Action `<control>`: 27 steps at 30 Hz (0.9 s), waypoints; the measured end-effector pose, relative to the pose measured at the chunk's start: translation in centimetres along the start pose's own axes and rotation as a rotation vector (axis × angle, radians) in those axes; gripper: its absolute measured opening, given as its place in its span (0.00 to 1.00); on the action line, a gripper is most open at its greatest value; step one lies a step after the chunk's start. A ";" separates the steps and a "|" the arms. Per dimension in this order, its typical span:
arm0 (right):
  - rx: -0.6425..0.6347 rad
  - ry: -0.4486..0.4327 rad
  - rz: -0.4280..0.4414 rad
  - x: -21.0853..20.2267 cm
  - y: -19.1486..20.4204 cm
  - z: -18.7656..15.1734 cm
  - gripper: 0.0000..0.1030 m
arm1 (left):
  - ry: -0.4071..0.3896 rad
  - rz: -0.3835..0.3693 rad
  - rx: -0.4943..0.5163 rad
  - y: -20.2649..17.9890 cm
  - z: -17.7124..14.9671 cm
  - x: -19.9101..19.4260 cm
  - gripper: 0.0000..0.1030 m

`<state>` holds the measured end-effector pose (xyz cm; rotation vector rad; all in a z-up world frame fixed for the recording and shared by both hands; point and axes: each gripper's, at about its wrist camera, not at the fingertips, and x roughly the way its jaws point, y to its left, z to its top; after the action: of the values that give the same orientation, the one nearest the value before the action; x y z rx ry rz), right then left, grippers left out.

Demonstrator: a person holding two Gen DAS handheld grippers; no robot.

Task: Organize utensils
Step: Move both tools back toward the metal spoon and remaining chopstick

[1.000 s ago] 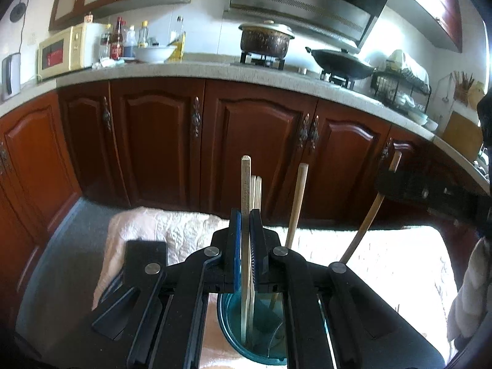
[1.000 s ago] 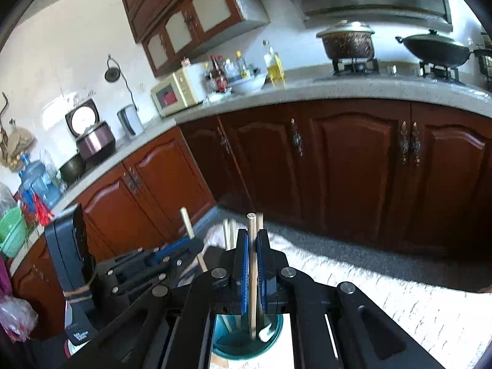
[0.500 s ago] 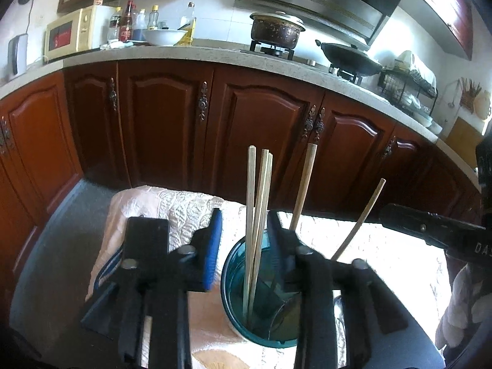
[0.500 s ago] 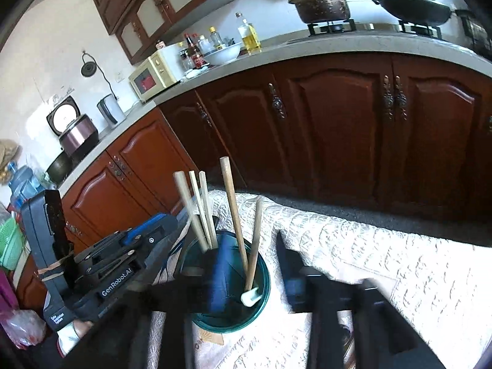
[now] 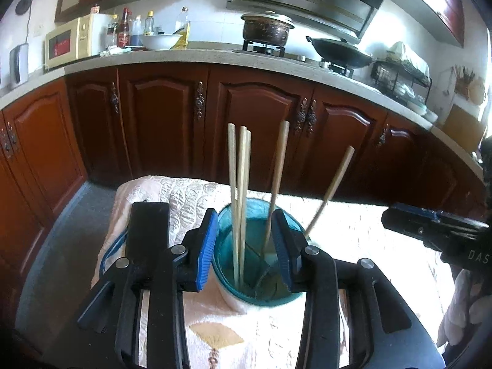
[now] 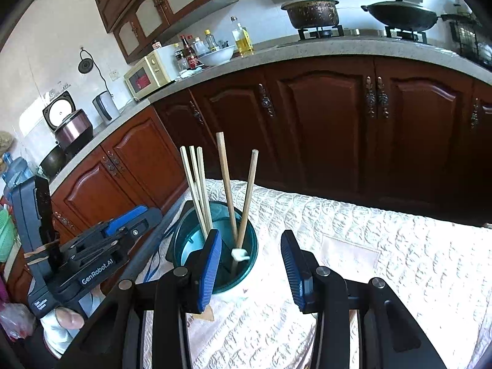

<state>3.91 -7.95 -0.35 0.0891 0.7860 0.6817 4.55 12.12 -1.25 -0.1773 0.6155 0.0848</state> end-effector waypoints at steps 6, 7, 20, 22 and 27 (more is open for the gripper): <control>-0.026 -0.032 -0.066 -2.3 0.5 -1.9 0.38 | 0.019 -0.017 0.016 -1.7 -1.3 -0.8 0.35; -0.023 -0.034 -0.070 -2.7 0.4 -2.1 0.38 | 0.023 -0.020 0.022 -2.0 -1.6 -0.9 0.35; 0.001 -0.016 -0.188 -7.7 -2.5 -7.9 0.43 | 0.082 -0.082 0.081 -6.2 -4.7 -1.3 0.42; 0.006 -0.002 -0.207 -8.1 -3.2 -8.7 0.43 | 0.098 -0.090 0.098 -7.0 -5.2 -1.1 0.42; 0.052 0.037 -0.235 -8.6 -5.6 -11.3 0.43 | 0.125 -0.114 0.116 -8.4 -5.9 -0.4 0.42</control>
<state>-5.11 -19.42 -4.88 0.0309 0.8346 0.4412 1.98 2.71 -4.62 -0.1050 0.7311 -0.0724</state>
